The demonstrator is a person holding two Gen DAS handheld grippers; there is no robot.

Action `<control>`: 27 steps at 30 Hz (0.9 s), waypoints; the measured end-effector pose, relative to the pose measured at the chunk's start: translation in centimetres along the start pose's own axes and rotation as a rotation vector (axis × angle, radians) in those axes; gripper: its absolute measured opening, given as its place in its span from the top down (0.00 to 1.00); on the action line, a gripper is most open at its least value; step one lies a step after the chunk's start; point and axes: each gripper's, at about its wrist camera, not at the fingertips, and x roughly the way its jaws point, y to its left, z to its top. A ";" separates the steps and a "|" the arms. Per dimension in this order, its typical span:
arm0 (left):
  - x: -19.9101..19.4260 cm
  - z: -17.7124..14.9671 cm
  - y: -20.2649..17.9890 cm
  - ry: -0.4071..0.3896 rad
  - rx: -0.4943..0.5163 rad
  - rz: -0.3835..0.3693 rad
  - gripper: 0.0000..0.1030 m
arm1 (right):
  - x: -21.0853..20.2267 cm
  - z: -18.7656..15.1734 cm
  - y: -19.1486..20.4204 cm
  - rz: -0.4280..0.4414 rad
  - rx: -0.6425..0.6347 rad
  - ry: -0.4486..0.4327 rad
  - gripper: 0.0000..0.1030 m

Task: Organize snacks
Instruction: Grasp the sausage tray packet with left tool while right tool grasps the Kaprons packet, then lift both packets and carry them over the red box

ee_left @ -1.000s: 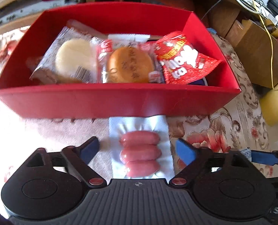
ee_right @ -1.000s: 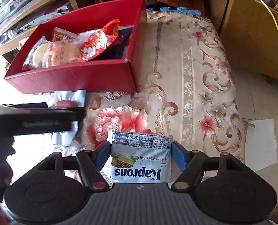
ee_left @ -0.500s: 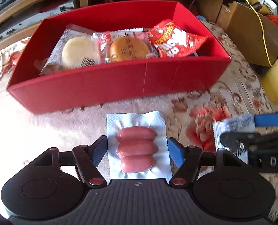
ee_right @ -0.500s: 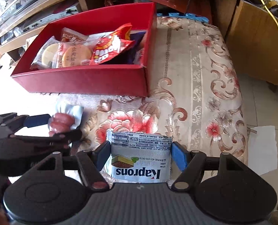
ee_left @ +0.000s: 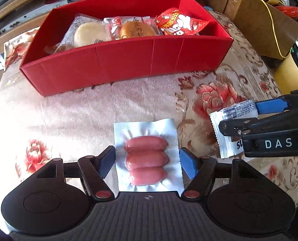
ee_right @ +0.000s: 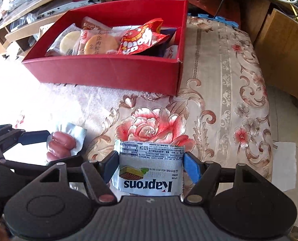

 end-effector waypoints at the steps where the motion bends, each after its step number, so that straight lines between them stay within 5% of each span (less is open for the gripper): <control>1: 0.0 -0.2 0.1 -0.001 -0.001 0.005 0.27 | 0.1 -0.1 0.2 0.000 -0.006 0.003 0.34; 6: 0.0 -0.5 0.5 -0.006 -0.002 0.016 0.26 | 0.8 -0.9 0.7 -0.020 -0.035 0.023 0.34; 16: 1.0 -0.4 1.0 -0.015 -0.005 0.054 0.07 | 1.2 -1.0 0.5 -0.022 -0.024 0.029 0.31; 19: 1.0 -0.4 0.9 -0.017 -0.007 0.052 0.10 | 1.2 -1.0 0.7 -0.022 -0.033 0.026 0.32; 22: 0.4 -0.5 0.7 -0.026 0.005 0.049 0.25 | 0.8 -1.2 1.3 -0.029 -0.054 0.014 0.34; 27: 0.0 -0.6 0.5 -0.024 0.007 0.027 0.27 | 0.0 -1.6 1.6 -0.016 -0.059 0.002 0.37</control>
